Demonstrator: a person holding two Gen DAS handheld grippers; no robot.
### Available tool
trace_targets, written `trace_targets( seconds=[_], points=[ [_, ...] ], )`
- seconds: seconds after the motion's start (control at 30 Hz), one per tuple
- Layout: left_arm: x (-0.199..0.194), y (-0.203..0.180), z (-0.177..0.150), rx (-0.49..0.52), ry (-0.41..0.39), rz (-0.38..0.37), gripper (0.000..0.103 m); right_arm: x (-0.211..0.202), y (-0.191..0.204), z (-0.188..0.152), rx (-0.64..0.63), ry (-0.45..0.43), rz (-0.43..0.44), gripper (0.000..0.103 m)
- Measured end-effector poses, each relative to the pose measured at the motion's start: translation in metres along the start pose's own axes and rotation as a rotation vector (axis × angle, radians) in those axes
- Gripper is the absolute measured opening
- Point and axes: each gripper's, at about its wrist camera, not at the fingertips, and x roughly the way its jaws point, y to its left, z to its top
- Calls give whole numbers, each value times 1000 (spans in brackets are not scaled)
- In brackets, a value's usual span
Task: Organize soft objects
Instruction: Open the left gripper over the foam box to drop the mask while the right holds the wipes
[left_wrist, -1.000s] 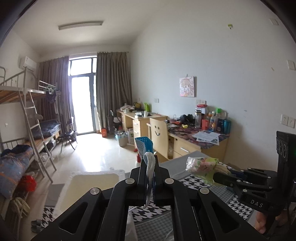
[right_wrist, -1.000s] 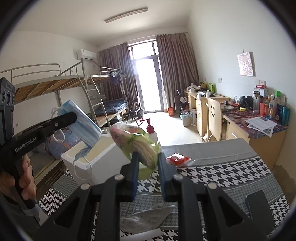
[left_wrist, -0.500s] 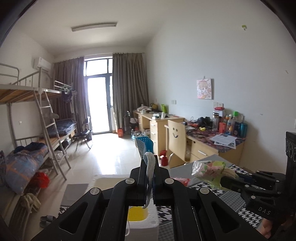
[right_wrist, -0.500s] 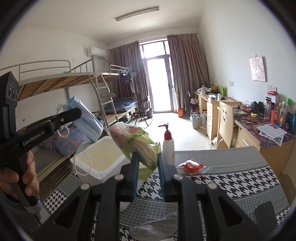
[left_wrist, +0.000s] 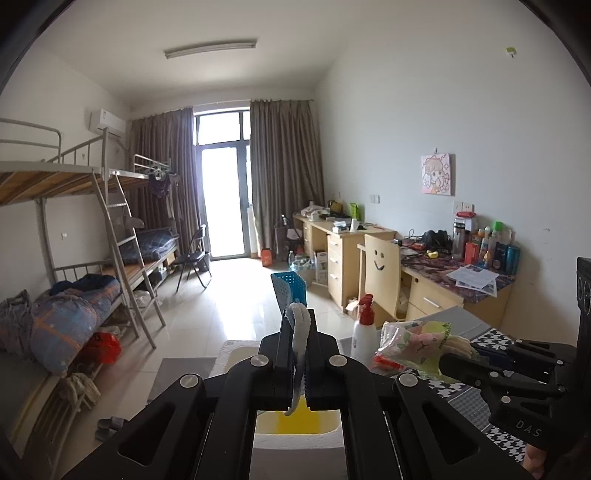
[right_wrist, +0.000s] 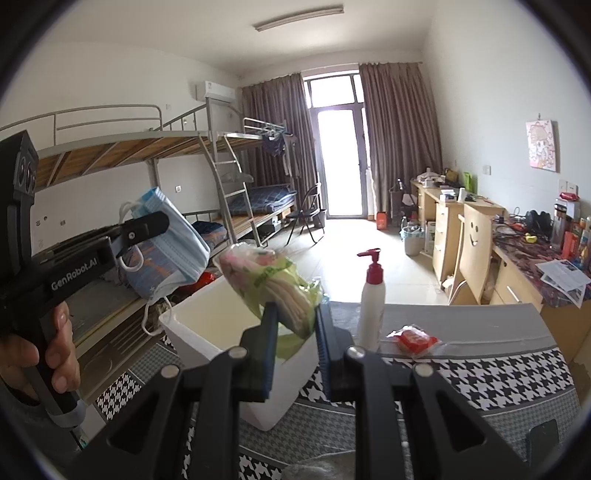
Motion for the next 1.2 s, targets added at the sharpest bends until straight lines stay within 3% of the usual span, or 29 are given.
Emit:
trace_targets(
  seconds=[0.67, 1.2],
  points=[
    [36, 22, -13, -30, 73, -15, 4, 21, 10, 5, -16, 31, -4, 24],
    [68, 29, -27, -46, 184, -42, 4, 39, 12, 4, -14, 69, -12, 24]
  ],
)
